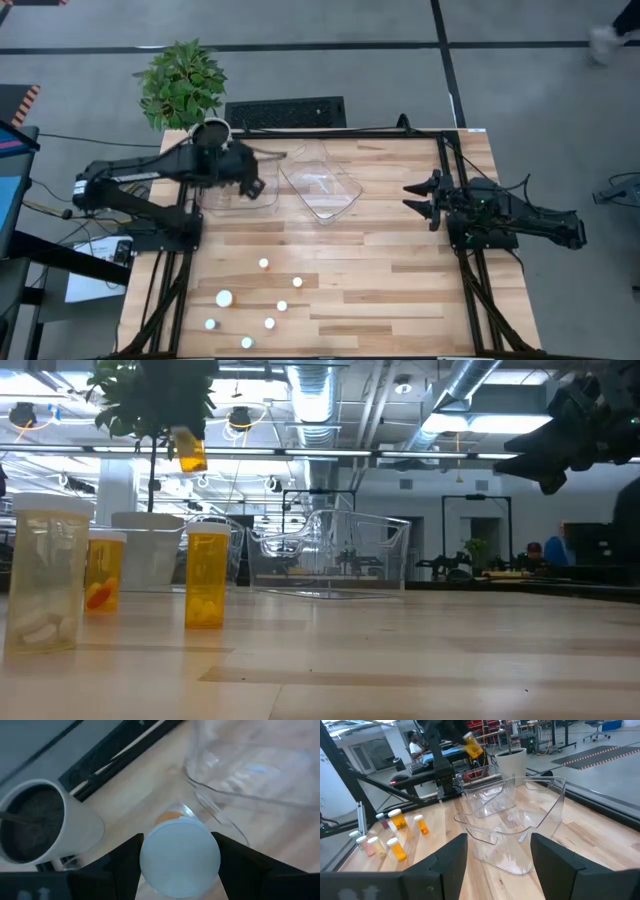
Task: Pick and place medicine bottles into bin by pill shape (circle, oval)
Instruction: Put the top large orange capsule bottle into the left transparent bin
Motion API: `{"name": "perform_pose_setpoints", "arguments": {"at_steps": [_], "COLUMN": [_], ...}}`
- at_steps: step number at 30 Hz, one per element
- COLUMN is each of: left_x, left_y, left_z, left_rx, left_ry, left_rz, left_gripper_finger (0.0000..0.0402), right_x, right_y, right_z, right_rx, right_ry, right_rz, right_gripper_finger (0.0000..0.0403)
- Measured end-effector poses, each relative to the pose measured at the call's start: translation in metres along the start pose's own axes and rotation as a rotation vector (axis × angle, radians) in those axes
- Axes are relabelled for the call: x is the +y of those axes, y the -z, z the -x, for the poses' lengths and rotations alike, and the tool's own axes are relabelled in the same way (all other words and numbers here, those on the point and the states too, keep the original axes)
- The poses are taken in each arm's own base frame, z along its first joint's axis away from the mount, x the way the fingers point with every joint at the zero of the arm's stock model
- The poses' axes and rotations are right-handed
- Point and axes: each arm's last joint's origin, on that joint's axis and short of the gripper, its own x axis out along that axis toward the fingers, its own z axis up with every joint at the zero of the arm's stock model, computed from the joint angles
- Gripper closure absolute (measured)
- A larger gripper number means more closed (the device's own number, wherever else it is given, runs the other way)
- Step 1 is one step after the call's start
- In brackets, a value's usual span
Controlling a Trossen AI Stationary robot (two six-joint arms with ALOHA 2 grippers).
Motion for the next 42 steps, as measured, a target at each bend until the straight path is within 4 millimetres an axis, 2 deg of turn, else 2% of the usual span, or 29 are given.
{"name": "perform_pose_setpoints", "arguments": {"at_steps": [7, 15, 18, 28, 31, 34, 37, 42], "left_x": [0.016, 0.006, 0.006, 0.016, 0.017, 0.021, 0.021, 0.024], "left_y": [-0.024, -0.032, -0.033, -0.038, -0.030, -0.016, -0.007, -0.008], "left_z": [-0.046, -0.092, -0.101, -0.106, -0.114, -0.131, -0.147, -0.156], "left_rx": [0.103, 0.245, 0.269, 0.255, 0.276, 0.326, 0.299, 0.265], "left_ry": [-0.054, -0.073, -0.081, -0.084, -0.097, -0.081, -0.055, -0.029], "left_rz": [0.134, 0.135, 0.143, 0.250, 0.272, 0.295, 0.334, 0.373], "left_gripper_finger": [0.0184, 0.0184, 0.0184, 0.0184, 0.0184, 0.0184, 0.0184, 0.0184], "right_x": [-0.001, -0.001, -0.001, -0.001, -0.001, -0.001, -0.001, -0.001], "right_y": [0.003, 0.003, 0.003, 0.003, 0.003, 0.003, 0.003, 0.003], "right_z": [0.000, 0.000, 0.000, 0.000, 0.000, 0.000, 0.000, 0.000], "right_rx": [0.028, 0.029, 0.030, 0.029, 0.029, 0.030, 0.030, 0.033], "right_ry": [0.007, 0.008, 0.008, 0.008, 0.008, 0.008, 0.008, 0.009], "right_rz": [0.000, 0.007, 0.007, 0.010, 0.010, 0.009, 0.009, 0.009], "right_gripper_finger": [0.0178, 0.0178, 0.0178, 0.0178, 0.0178, 0.0178, 0.0178, 0.0178]}}
